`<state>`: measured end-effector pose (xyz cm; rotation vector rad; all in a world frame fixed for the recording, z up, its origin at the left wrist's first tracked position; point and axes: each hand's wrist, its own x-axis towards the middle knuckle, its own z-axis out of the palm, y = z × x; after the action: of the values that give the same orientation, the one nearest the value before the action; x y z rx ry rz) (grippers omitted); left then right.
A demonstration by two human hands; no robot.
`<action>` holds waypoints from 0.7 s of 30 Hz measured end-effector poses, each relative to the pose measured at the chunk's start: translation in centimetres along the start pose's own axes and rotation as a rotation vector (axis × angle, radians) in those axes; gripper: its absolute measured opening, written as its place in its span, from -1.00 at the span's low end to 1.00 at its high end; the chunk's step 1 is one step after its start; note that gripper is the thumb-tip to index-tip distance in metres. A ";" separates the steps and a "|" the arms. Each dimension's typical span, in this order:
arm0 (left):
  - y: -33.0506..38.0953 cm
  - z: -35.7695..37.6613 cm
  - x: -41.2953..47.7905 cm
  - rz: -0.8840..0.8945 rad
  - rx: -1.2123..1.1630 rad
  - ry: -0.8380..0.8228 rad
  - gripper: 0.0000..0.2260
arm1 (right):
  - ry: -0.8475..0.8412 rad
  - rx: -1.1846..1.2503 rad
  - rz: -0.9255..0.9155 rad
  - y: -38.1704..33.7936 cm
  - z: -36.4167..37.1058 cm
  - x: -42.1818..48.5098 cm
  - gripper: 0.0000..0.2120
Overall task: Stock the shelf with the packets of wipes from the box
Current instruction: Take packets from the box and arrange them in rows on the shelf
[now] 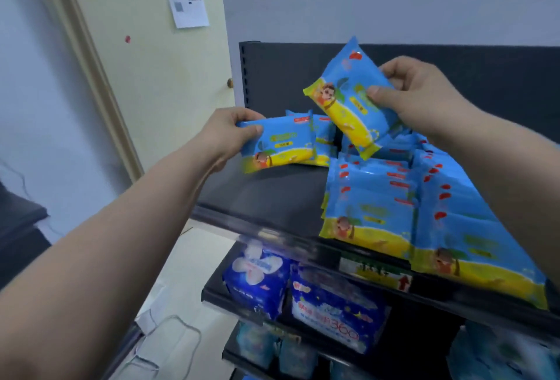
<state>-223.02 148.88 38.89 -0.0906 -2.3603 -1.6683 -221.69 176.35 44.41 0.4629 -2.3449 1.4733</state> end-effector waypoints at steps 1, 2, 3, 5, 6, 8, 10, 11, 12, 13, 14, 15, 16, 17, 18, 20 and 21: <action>-0.7 0.0 1.4 -0.002 0.012 -0.022 -0.85 | 0.001 -0.052 -0.019 0.0 0.4 0.7 -0.88; -1.5 0.1 2.9 0.000 0.023 -0.047 -0.85 | 0.005 -0.109 -0.032 0.0 0.9 1.4 -0.89; -2.2 0.2 4.4 -0.002 0.040 -0.070 -0.85 | 0.002 -0.156 -0.032 0.0 1.3 2.2 -0.90; -3.3 0.7 6.9 -0.013 0.073 -0.124 -0.89 | -0.029 -0.230 -0.003 0.0 2.2 3.7 -0.89; -3.9 1.1 8.2 -0.013 0.088 -0.156 -0.91 | -0.056 -0.267 0.011 0.0 2.7 4.4 -0.88; -5.1 1.8 10.7 -0.001 0.120 -0.226 -0.88 | -0.103 -0.341 0.031 0.0 3.8 5.9 -0.87; -6.1 2.4 13.1 0.009 0.145 -0.315 -0.90 | -0.165 -0.424 0.061 0.1 5.1 7.2 -0.87; -6.4 2.7 14.1 0.012 0.154 -0.367 -0.92 | -0.210 -0.468 0.079 0.3 5.8 7.9 -0.88; -6.6 2.8 15.0 0.020 0.159 -0.420 -0.92 | -0.260 -0.518 0.096 0.5 6.5 8.4 -0.88; -6.8 2.9 15.8 0.029 0.160 -0.471 -0.90 | -0.306 -0.572 0.113 0.8 7.3 8.9 -0.87; -7.0 2.9 16.5 0.043 0.157 -0.517 -0.89 | -0.343 -0.621 0.130 1.2 8.2 9.3 -0.87; -7.2 2.9 17.1 0.057 0.151 -0.552 -0.88 | -0.371 -0.664 0.149 1.6 9.1 9.7 -0.86; -7.4 2.9 17.5 0.063 0.137 -0.579 -0.88 | -0.390 -0.708 0.171 2.2 10.2 10.0 -0.84; -7.6 2.9 17.9 0.053 0.108 -0.595 -0.87 | -0.400 -0.754 0.187 2.9 11.2 10.3 -0.82; -7.9 2.9 18.2 0.035 0.079 -0.601 -0.86 | -0.402 -0.801 0.203 3.6 12.1 10.5 -0.81; -8.4 3.2 18.5 -0.016 -0.001 -0.594 -0.88 | -0.407 -0.908 0.227 4.8 13.5 10.8 -0.79; -8.4 3.3 18.5 -0.045 -0.053 -0.594 -0.90 | -0.411 -0.969 0.236 5.3 13.9 10.8 -0.76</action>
<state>-243.04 147.36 34.47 -0.6267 -2.7343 -1.9302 -235.17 164.88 39.22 0.2241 -3.1329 0.1598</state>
